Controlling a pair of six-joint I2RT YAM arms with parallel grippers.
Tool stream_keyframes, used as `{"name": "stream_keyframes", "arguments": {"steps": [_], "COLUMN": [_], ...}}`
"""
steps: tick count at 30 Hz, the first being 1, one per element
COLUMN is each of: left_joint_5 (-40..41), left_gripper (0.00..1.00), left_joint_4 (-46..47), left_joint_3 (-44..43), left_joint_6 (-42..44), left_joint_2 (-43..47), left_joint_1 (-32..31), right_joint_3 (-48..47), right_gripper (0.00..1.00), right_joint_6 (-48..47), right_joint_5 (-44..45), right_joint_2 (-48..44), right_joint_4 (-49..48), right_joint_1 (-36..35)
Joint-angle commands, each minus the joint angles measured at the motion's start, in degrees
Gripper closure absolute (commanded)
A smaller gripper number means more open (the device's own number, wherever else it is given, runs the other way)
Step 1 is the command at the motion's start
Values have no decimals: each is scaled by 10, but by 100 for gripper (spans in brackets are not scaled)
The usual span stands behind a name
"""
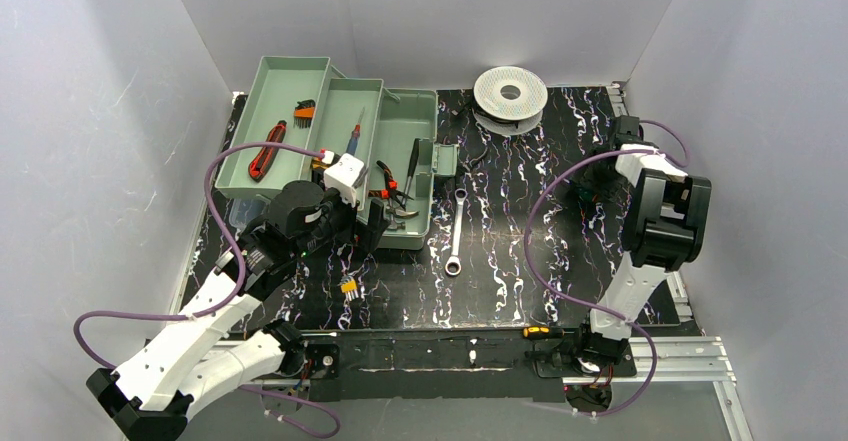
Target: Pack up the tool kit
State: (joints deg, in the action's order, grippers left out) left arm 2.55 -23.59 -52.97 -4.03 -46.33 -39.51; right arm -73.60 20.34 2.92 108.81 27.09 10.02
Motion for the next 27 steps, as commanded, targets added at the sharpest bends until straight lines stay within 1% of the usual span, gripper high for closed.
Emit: {"name": "stream_keyframes", "arguments": {"steps": [1, 3, 5, 9, 12, 14, 16, 19, 21, 27], "left_joint_5": [7, 6, 5, 7, 11, 16, 24, 64, 97, 205], "left_gripper": [2, 2, 2, 2, 2, 2, 2, 2, 2, 2], "left_joint_4": [-1, -1, -1, -1, -2, -4, -4, -8, -10, -2], "left_joint_3": [3, 2, 2, 2, 1, 1, 1, -2, -2, 7], "left_joint_6": [9, 9, 9, 10, 10, 10, 11, 7, 5, -7], "left_joint_2": [4, 5, 6, 7, 7, 7, 7, 6, 9, 33], "left_joint_1": [-3, -3, -3, -3, -3, -3, -3, -3, -2, -2], "right_joint_3": [23, 36, 42, 67, 80, 74, 64, 41, 15, -65], "right_gripper": [51, 58, 58, 58, 58, 58, 57, 57, 57, 57], "right_joint_6": [-6, -4, -6, -6, 2, 9, 12, 6, -2, -25], "right_joint_5": [-75, -93, -99, -156, -164, -169, -191, -217, -218, -228], "right_joint_2": [-45, -70, -95, -151, -200, -219, -235, -247, -242, -189], "right_joint_4": [-34, -38, -35, -46, -54, -55, -68, -92, -100, -136], "right_joint_1": [-1, -12, -29, -76, -134, -169, -201, -250, -286, -385]}}
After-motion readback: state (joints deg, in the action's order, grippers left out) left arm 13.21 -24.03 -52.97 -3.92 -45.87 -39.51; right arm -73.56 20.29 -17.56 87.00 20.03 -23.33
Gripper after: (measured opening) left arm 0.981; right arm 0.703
